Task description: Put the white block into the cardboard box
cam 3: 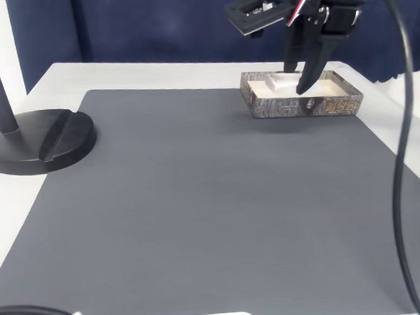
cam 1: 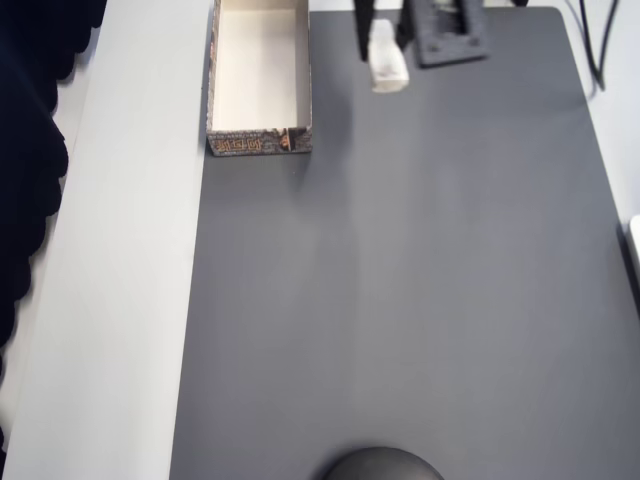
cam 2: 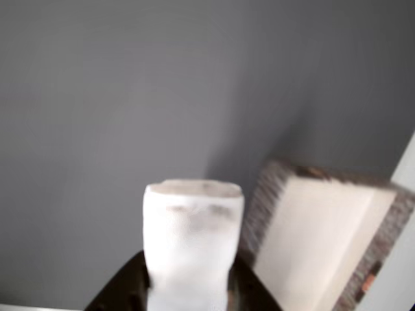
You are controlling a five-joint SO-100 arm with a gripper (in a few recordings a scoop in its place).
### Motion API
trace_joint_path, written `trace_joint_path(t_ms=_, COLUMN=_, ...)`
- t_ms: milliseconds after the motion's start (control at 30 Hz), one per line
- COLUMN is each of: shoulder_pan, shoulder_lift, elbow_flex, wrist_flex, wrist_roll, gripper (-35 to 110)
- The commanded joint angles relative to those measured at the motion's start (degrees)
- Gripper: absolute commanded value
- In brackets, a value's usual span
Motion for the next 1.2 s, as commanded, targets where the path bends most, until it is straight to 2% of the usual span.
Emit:
trace_joint_path(t_ms=0, shoulder_pan=5.3, shoulder_lift=-2.6, elbow_flex=-10.3, wrist_flex=0.7, wrist_roll=2.3, gripper=-2)
trace_joint_path(t_ms=467, shoulder_pan=17.7, shoulder_lift=-20.6, elbow_flex=-32.0, wrist_flex=4.4, wrist_roll=8.3, gripper=-2)
trace_joint_path(t_ms=900, shoulder_pan=19.9, shoulder_lift=-33.8, elbow_flex=-44.5, wrist_flex=4.5, wrist_roll=14.9, gripper=-2)
trace_joint_path(t_ms=1167, shoulder_pan=21.3, shoulder_lift=-39.9, elbow_flex=-50.2, wrist_flex=5.0, wrist_roll=14.9, gripper=-2)
